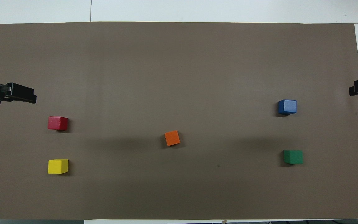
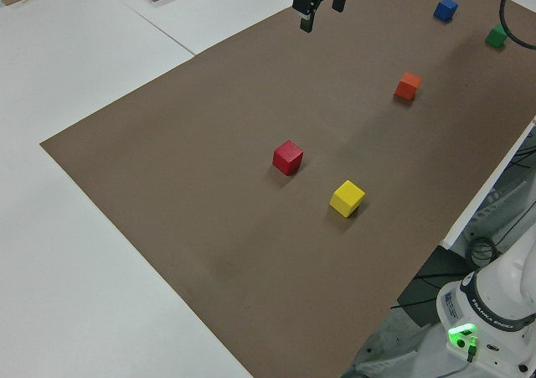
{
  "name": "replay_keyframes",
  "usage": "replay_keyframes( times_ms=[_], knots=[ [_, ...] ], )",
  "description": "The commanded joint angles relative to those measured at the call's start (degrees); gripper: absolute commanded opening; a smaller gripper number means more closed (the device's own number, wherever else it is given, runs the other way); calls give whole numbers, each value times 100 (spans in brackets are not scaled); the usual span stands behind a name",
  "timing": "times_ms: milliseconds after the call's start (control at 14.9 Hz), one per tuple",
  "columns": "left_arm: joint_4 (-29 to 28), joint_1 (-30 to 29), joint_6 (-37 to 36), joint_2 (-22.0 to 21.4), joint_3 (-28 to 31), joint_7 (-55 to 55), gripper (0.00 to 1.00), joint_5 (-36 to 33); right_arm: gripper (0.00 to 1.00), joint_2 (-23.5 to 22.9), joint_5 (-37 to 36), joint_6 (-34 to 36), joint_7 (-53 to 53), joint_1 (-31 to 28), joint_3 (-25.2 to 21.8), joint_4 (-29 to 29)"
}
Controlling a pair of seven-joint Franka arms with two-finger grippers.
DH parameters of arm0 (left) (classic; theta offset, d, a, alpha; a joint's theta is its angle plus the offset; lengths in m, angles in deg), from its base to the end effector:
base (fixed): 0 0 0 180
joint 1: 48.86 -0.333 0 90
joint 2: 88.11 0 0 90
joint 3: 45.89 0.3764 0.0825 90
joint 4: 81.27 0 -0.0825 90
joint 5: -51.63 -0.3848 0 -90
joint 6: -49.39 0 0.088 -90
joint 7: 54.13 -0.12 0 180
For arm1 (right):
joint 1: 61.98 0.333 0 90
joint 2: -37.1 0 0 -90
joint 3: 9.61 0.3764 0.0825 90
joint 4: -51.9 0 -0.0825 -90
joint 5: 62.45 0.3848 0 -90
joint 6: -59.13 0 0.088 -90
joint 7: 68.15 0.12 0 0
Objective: Transfer red block to right arm and stack on blue block
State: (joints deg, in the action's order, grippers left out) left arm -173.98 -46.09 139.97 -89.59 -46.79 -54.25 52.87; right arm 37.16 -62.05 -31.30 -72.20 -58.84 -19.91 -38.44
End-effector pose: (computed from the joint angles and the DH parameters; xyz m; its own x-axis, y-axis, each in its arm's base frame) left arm 0.5446 -0.0376 0.6647 0.9978 -0.0659 -0.0113 -0.0656 -0.9976 0.0213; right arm 0.5514 -0.0685 0.6703 0.9985 -0.0543 0.0031 -0.0543 -0.9985 -0.0070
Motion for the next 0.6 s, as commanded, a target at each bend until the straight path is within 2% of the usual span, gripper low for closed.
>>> replay_keyframes(
  times_ms=[0, 535],
  knots=[
    [-46, 49, -22, -89, 28, 74, 100, -89, 100, 81, 47, 60, -149, -15, -34, -54],
    [-265, 22, 21, -212, 37, 74, 100, -89, 100, 90, 56, 78, -149, -15, -34, -62]
  ],
)
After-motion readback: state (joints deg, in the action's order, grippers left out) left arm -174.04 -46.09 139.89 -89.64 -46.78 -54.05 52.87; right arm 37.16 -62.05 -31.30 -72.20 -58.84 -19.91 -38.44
